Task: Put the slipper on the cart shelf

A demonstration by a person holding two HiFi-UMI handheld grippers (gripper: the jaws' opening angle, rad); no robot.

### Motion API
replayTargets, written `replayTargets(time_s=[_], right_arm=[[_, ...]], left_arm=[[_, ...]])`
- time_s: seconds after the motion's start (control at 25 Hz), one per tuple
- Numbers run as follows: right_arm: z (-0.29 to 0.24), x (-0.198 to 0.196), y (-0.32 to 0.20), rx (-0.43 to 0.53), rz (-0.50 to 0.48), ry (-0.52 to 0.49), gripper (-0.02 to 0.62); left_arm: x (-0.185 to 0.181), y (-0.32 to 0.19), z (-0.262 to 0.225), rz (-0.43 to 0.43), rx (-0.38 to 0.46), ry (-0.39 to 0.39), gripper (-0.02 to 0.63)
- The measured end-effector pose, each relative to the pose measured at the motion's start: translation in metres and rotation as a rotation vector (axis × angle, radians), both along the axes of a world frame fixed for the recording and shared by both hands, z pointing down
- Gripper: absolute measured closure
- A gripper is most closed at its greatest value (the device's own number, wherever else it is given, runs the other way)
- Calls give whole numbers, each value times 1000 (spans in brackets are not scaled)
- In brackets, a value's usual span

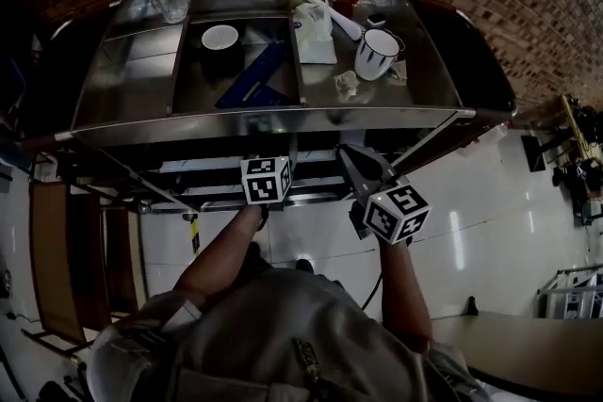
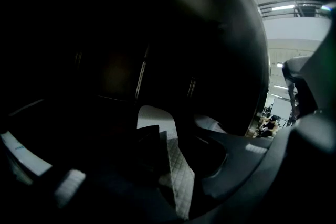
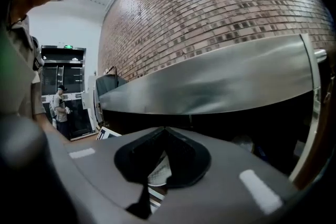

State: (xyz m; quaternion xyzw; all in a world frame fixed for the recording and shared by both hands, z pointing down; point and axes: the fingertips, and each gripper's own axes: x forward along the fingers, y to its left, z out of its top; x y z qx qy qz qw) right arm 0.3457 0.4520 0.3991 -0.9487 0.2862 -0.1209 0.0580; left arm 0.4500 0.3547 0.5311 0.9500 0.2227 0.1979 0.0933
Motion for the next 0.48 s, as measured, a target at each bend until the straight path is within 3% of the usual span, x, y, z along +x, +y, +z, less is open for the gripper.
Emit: replayTargets(time_s=[0.24,0.48], right_arm=[[-5,-4,0,57,-118,49,597],[-7,-15,-3,99,-212,70,597]], left_arm=[[-35,-10,-23,-26,104,54,511],[-80,2,-61,4,91,119,534]])
